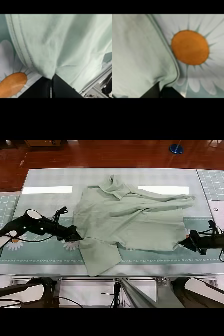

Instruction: Fold the shirts.

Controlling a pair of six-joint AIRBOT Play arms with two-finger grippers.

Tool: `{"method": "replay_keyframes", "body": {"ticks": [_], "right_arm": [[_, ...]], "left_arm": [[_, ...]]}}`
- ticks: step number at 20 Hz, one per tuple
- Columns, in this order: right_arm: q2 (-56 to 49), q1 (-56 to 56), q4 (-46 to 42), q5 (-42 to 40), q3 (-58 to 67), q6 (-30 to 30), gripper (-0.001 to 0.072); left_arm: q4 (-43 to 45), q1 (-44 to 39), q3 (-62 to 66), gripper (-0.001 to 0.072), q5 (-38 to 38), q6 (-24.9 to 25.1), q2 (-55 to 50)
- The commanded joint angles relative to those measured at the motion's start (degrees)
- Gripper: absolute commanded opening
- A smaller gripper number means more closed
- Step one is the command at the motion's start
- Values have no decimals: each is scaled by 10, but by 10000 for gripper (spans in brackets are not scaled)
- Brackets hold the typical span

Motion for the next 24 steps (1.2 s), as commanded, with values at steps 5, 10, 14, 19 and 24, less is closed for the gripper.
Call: {"method": "replay_keyframes", "body": {"ticks": [5,10,14,19,24], "right_arm": [[53,0,162,101,49,-93,22],[186,0,437,60,241,-93,22],[219,0,472,13,468,-27,22],[222,0,293,21,774,97,22],[247,0,196,125,912,154,21]], "left_arm": [[-4,12,83,32,-44,10,30],[-62,75,334,32,-81,3,200],[-65,126,585,32,-70,-32,282],[-43,149,810,32,-49,-70,316],[44,149,850,32,-106,-130,383]]}}
